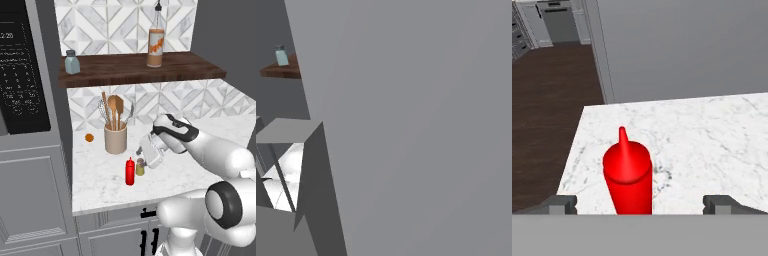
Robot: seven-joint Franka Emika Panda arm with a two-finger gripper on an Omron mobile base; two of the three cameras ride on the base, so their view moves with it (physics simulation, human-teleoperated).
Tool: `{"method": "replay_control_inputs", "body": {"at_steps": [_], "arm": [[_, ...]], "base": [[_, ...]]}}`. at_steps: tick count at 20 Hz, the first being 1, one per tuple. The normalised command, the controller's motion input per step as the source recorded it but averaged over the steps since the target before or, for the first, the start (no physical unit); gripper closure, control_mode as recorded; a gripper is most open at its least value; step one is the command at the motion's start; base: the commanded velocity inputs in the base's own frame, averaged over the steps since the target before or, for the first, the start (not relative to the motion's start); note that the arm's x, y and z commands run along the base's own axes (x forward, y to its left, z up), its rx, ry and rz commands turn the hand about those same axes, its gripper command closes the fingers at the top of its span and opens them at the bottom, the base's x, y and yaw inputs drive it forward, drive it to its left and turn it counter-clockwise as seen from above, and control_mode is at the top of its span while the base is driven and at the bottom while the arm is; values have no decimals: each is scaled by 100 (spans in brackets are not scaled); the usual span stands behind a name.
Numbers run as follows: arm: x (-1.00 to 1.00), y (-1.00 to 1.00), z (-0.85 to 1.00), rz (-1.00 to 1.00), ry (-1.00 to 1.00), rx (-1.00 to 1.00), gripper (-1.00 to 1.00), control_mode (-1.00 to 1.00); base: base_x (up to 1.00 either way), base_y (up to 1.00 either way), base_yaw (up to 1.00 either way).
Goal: Put the shaker and condiment bottle from the counter next to their counterparts in the cabinet.
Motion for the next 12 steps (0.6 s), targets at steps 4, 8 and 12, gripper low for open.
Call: {"method": "replay_control_inputs", "body": {"at_steps": [4,8,12], "arm": [[0,35,-17,0,-2,-4,-100,-100],[0,31,-17,0,-2,-2,-100,-100],[0,21,-18,0,-3,0,-100,-100]], "base": [[0,0,0],[0,0,0],[0,0,0]]}}
